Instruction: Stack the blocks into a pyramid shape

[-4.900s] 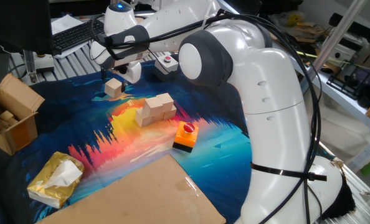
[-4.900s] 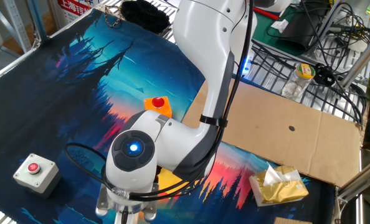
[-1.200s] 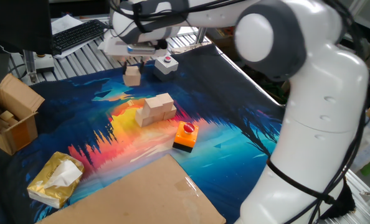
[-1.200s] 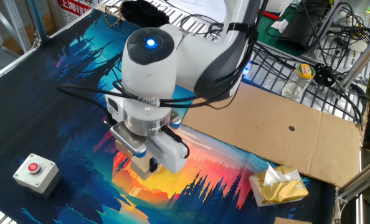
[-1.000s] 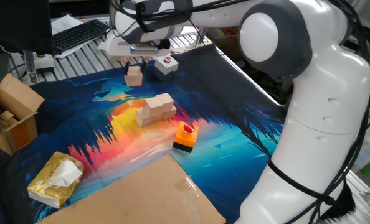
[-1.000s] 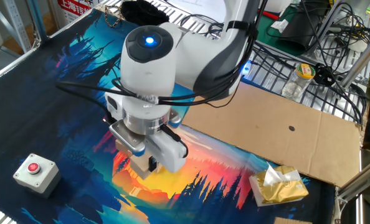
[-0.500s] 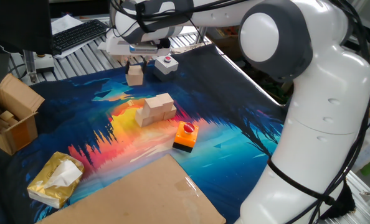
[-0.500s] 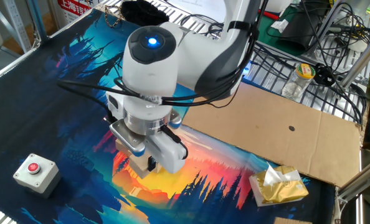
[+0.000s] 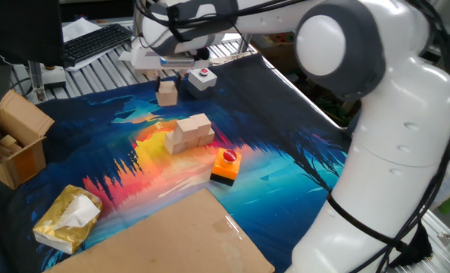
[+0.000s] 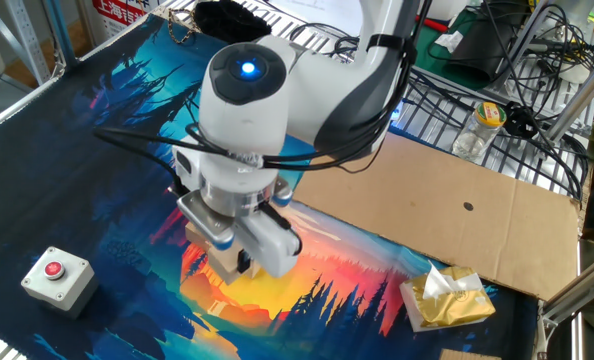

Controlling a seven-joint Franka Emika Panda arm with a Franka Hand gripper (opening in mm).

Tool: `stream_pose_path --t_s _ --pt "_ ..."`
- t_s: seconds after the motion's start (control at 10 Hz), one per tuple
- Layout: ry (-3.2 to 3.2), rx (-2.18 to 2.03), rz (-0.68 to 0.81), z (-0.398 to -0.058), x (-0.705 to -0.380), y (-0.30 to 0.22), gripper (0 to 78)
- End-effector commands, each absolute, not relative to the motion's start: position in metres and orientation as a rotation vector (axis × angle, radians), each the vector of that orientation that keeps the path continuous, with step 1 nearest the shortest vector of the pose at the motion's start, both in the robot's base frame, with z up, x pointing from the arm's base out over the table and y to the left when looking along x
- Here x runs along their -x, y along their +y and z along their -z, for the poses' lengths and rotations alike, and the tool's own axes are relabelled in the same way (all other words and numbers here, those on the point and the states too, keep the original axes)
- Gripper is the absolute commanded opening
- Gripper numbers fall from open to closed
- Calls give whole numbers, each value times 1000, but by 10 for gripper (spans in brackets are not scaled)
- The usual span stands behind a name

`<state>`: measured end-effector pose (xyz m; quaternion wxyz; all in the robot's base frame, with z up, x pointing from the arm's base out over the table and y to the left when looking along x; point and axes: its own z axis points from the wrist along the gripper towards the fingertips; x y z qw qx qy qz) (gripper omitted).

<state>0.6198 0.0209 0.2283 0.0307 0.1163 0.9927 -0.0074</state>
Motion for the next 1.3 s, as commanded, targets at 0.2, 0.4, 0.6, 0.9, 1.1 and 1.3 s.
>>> stream_pose_path --t_s 0.2,0.4,0.6,0.9,1.1,1.3 --pt "3062 -164 14 -217 -584 -18 11" --pt "3059 -144 5 -212 -582 -27 11" --pt "3061 -131 -2 -208 -572 -32 11" --pt "3067 -100 -4 -205 -564 -34 11" --pt "3076 -67 2 -204 -560 -34 11" --pt "3083 -36 1 -203 -557 -35 11"
